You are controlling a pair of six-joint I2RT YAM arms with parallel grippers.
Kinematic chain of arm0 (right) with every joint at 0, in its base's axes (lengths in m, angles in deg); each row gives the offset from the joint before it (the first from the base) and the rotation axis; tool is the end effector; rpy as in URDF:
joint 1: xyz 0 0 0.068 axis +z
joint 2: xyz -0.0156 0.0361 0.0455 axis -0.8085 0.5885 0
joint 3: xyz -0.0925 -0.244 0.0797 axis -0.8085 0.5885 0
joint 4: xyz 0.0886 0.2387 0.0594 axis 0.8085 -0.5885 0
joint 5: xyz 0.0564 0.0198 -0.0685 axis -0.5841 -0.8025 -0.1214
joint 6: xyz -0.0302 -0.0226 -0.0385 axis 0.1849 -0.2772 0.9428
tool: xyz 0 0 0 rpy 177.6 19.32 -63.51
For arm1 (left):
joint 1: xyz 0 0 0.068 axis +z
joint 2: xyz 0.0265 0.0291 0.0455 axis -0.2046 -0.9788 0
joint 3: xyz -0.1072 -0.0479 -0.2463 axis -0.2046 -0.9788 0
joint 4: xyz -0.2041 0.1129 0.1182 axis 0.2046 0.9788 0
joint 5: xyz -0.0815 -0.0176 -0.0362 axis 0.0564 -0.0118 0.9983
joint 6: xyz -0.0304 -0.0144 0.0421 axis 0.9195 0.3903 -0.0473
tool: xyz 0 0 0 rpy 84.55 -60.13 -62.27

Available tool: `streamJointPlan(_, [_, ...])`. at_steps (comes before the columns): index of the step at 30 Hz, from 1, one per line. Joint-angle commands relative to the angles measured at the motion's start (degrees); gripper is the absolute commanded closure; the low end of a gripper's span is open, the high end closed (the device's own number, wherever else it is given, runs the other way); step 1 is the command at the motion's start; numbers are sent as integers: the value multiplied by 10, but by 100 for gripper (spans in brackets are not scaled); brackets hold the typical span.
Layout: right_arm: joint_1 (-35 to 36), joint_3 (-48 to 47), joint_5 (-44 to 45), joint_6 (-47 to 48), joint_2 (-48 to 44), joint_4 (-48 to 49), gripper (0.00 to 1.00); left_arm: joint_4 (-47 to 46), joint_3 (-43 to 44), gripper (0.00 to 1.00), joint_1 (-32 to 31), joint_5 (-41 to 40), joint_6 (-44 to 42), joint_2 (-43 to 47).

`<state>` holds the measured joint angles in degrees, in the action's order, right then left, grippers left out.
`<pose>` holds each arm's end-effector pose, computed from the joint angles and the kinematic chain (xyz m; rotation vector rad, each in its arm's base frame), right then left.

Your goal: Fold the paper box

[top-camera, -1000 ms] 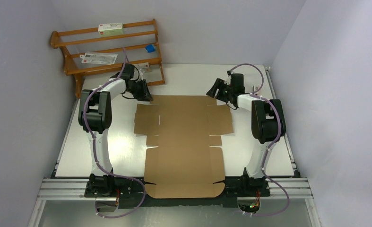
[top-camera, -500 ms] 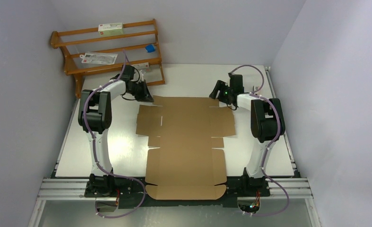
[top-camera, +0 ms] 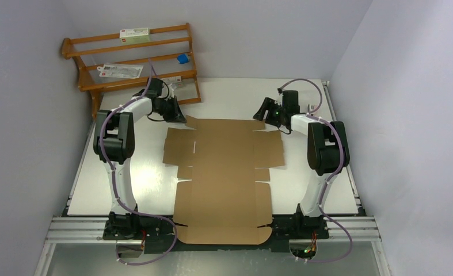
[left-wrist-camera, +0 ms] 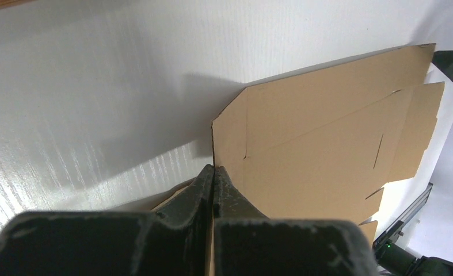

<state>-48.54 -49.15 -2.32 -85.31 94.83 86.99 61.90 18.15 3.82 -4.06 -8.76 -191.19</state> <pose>0.4115 0.0514 0.1524 0.1788 2.3277 0.6684 0.4448 -0.0808 0.1575 -0.0499 2.6046 -0.8663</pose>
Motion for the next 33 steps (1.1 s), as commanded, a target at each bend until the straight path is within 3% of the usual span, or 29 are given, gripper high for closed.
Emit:
streamJointPlan(1, [7, -4, -78, 0, -47, 3, 30, -7, -4, 95, -9, -1, 3, 26])
streamJointPlan(13, [16, 12, -96, -5, -84, -4, 33, 7, -2, 95, -24, -48, -6, 39])
streamJointPlan(27, [89, -26, 27, 13, -77, -54, 32, 43, 13, 95, -77, -202, -18, 86])
streamJointPlan(33, [104, -41, 45, 14, -67, -60, 32, 55, 29, 92, -103, -217, -8, 85])
